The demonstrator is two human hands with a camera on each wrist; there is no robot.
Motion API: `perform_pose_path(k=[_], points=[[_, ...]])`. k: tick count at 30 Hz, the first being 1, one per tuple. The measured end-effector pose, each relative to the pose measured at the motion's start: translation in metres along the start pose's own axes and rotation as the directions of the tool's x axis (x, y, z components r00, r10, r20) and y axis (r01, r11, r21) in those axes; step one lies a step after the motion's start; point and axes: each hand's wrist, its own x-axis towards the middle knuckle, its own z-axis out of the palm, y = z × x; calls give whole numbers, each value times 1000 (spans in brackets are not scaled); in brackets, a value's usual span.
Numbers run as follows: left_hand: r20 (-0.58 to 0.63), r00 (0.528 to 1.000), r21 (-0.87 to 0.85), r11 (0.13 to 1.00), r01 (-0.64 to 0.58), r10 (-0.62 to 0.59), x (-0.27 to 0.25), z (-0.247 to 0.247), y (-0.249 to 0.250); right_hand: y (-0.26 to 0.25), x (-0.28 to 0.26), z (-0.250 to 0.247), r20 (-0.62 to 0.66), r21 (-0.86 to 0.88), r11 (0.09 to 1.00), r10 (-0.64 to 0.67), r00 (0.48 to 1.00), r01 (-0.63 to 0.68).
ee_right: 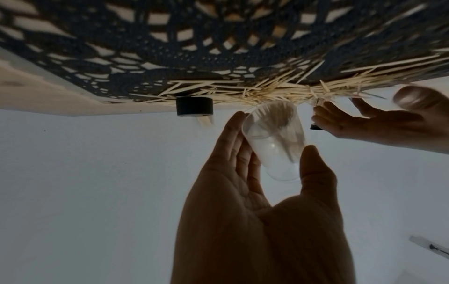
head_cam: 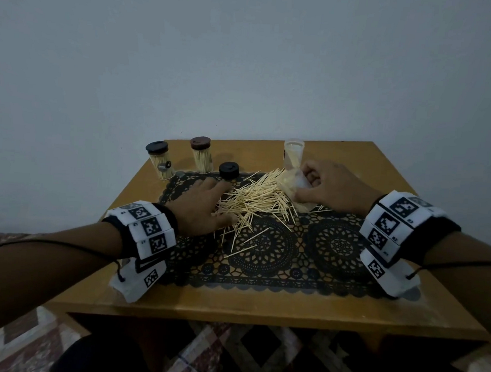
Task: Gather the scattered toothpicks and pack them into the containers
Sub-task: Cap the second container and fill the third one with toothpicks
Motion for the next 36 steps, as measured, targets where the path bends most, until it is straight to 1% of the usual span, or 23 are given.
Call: perform_pose_path(k=[2, 3, 4, 7, 11, 17, 22, 26, 30, 32, 36], points=[[157, 985, 7, 998, 68, -69, 4, 2, 5, -4, -1, 3, 47, -24, 1000, -5, 999, 6], [194, 977, 23, 996, 90, -93, 7, 3, 6, -5, -2, 4, 65, -36, 999, -10, 998, 12], [198, 975, 40, 995, 95, -101, 10, 4, 7, -6, -2, 6, 76, -45, 999, -16, 997, 19], [118, 990, 37, 996, 78, -82, 19, 2, 9, -7, -2, 11, 85, -60, 998, -26, 996, 31], [107, 992, 41, 997, 59, -63, 25, -3, 9, -4, -3, 15, 60, -60, 998, -26, 998, 29], [15, 999, 15, 999, 46, -46, 23, 3, 9, -4, -3, 21, 33, -38, 998, -40, 999, 41], [-9, 995, -118, 988, 101, -103, 21, 5, 8, -5, -3, 20, 27, -29, 999, -28, 999, 29], [-25, 998, -114, 992, 51, -55, 22, 4, 9, -6, -4, 20, 23, -30, 999, -16, 1000, 17], [-73, 996, -89, 995, 49, -55, 20, 5, 8, -6, -5, 20, 7, -32, 999, -2, 1000, 3], [-67, 996, -62, 996, 57, -61, 20, 5, 7, -7, -5, 19, 4, -41, 999, -1, 1000, 1], [20, 997, 51, 996, 74, -75, 20, 3, 8, -6, -6, 19, 22, -50, 999, 0, 1000, 1]])
